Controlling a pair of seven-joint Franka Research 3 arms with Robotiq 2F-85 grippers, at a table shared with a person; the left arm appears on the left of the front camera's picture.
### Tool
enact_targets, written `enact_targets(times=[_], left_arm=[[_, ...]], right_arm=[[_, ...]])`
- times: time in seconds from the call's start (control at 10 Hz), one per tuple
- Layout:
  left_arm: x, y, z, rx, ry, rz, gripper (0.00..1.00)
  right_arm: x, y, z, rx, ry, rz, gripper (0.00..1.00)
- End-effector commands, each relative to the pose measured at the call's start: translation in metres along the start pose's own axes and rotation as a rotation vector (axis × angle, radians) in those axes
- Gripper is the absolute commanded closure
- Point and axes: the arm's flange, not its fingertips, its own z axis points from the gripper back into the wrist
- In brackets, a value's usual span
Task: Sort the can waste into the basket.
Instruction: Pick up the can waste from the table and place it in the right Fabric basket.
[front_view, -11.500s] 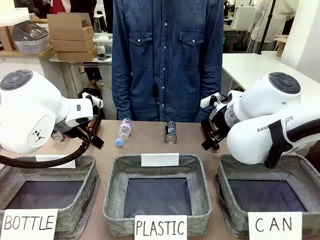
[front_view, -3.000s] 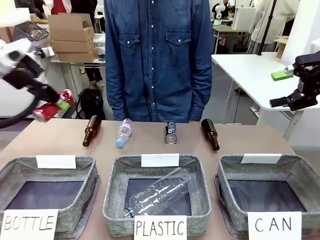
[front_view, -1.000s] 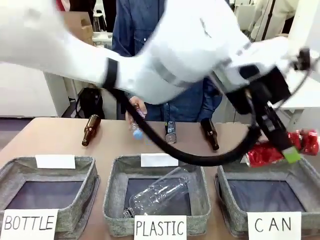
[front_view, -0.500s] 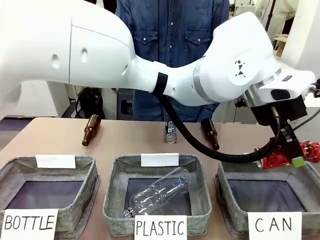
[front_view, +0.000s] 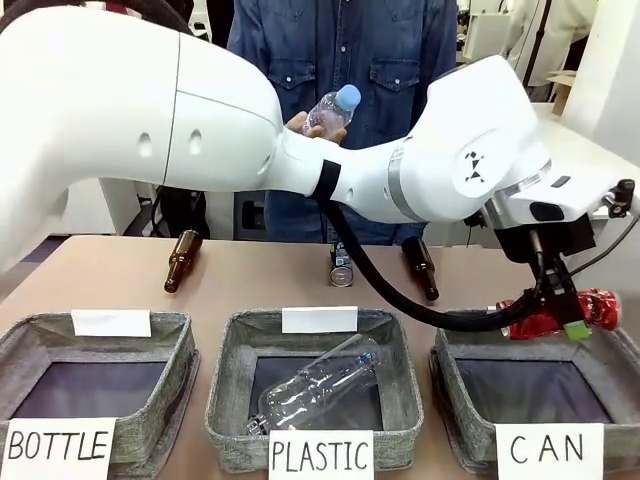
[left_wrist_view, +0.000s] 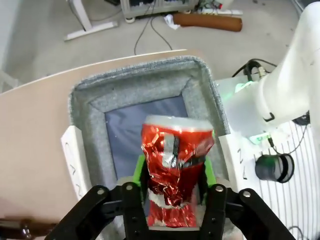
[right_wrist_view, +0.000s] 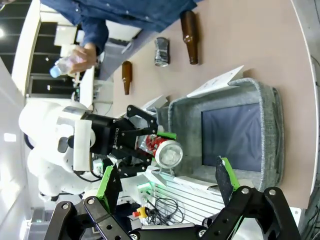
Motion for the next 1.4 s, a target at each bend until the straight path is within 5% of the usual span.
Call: enact_targets(times=[0.0, 0.6, 1.0, 1.3], left_arm=[[0.007, -0.004, 0.004, 0.020, -0.019, -0.037, 0.00], [0.001, -0.028, 0.031, -0.039, -0.016, 0.002, 0.00], [-0.074, -0.166, 0.163, -0.033, 0.035, 0.094, 0.00], [-0.165, -0.188, 0.268, 0.177, -0.148, 0.443, 0.00]], right_arm=[[0.003, 0.004, 0.002, 0.002, -0.003, 0.003, 0.00], [0.000, 0.000, 0.000, 0.000, 0.000, 0.000, 0.00], [0.021, 0.035, -0.058, 0.005, 0.197, 0.115, 0.00], [0.027, 0.081, -0.114, 0.071, 0.326, 0.189, 0.00]])
